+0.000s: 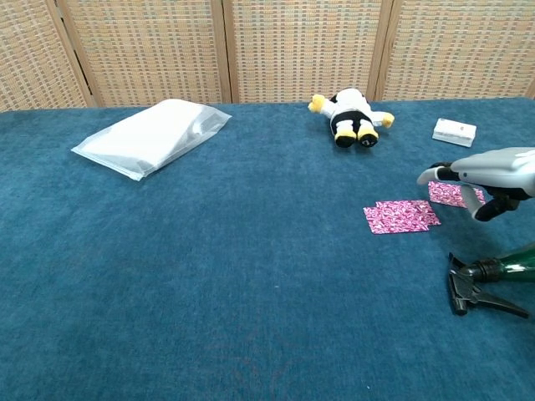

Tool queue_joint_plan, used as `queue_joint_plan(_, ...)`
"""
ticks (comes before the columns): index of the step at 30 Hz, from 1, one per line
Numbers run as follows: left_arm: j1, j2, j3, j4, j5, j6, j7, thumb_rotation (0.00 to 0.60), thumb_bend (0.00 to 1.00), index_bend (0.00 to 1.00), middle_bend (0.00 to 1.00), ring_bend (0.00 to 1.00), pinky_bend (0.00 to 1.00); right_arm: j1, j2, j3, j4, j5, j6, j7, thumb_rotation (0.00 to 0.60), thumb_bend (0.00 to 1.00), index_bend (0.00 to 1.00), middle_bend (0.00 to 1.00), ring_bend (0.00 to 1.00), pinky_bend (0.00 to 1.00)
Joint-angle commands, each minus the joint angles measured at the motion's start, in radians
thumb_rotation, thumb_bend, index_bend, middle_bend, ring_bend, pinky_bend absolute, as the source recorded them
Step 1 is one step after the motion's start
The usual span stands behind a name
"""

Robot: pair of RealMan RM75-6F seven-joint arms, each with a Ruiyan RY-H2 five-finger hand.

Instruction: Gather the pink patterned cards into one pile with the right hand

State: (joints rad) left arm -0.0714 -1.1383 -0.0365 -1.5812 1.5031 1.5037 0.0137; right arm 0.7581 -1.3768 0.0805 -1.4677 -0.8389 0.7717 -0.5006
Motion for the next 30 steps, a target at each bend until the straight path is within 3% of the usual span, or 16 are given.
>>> queue_joint_plan(1, 0.0, 0.0, 0.0, 0.0, 0.0, 0.0, -0.001, 0.6, 0.0, 0.0, 0.0, 0.0, 0.0, 0.001, 0.009, -0.001, -0.041, -0.04, 0.014, 0.012, 0.6, 1.0, 0.03, 0.0, 0.0, 0.0)
queue_joint_plan(17, -0.001, 0.003, 0.002, 0.002, 0.003, -0.002, -0.015, 0.6, 0.0, 0.0, 0.0, 0.0, 0.0, 0.043, -0.084, -0.046, -0.013, 0.018, -0.012, -0.046, 0.6, 1.0, 0.03, 0.02, 0.0, 0.0)
queue_joint_plan(30, -0.001, 0.003, 0.001, 0.0, 0.001, -0.003, -0.01, 0.6, 0.0, 0.0, 0.0, 0.0, 0.0, 0.067, -0.015, -0.092, -0.119, 0.078, -0.052, -0.064, 0.6, 1.0, 0.05, 0.04, 0.0, 0.0)
